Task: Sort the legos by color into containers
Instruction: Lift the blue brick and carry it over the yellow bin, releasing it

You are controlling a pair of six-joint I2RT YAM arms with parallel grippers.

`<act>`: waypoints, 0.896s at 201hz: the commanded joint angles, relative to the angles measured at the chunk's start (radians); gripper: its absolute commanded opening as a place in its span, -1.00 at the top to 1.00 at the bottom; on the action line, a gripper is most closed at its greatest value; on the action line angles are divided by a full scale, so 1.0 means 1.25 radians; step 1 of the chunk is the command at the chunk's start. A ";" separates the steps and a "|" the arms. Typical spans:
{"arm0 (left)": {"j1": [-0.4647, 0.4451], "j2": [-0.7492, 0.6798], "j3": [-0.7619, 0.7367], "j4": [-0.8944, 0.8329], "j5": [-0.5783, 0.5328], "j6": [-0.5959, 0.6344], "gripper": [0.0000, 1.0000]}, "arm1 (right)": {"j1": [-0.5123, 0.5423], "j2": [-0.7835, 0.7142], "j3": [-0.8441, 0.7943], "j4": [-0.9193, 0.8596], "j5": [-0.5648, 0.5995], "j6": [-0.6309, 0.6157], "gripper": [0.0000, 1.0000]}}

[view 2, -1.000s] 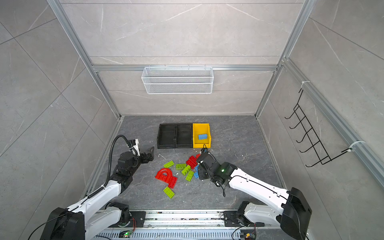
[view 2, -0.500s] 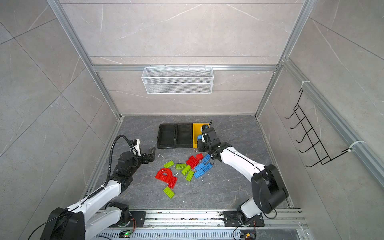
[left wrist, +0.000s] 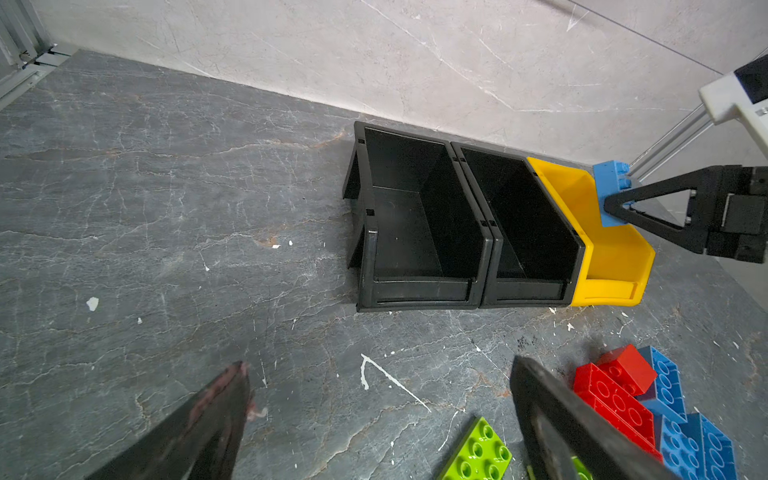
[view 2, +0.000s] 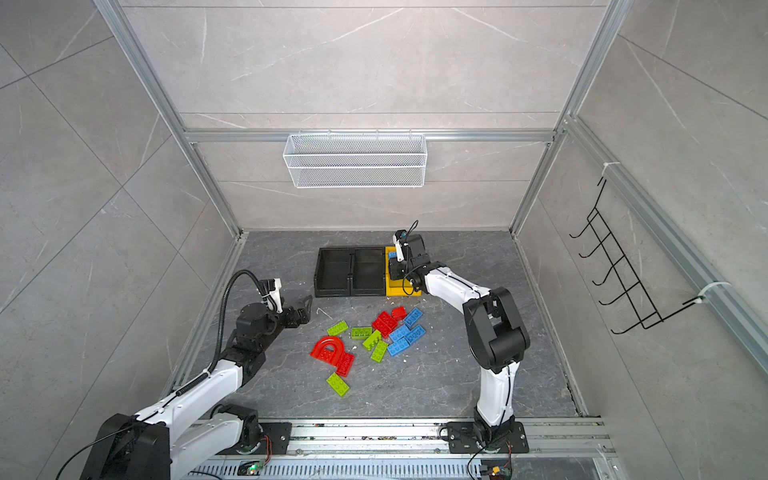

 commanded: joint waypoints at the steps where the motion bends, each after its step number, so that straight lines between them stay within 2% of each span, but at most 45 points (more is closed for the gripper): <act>1: -0.003 -0.020 0.021 0.019 -0.005 0.020 -0.99 | 0.000 0.027 0.041 -0.047 0.049 -0.037 0.38; 32: -0.002 -0.012 0.021 0.022 -0.003 0.016 -0.99 | -0.003 0.057 0.090 -0.088 0.011 -0.044 0.33; 53: -0.003 -0.005 0.024 0.021 -0.003 0.016 -0.99 | -0.003 0.073 0.112 -0.110 0.022 -0.034 0.27; 114: -0.003 -0.022 0.021 0.018 0.000 0.013 -0.99 | -0.003 0.057 0.123 -0.155 0.041 -0.015 -0.06; 134: -0.004 -0.030 0.019 0.016 -0.002 0.012 -0.99 | -0.003 0.010 0.098 -0.149 0.034 -0.017 -0.15; 180: -0.004 -0.035 0.021 0.012 0.002 0.011 -0.99 | -0.002 -0.206 -0.072 -0.146 0.012 0.024 -0.32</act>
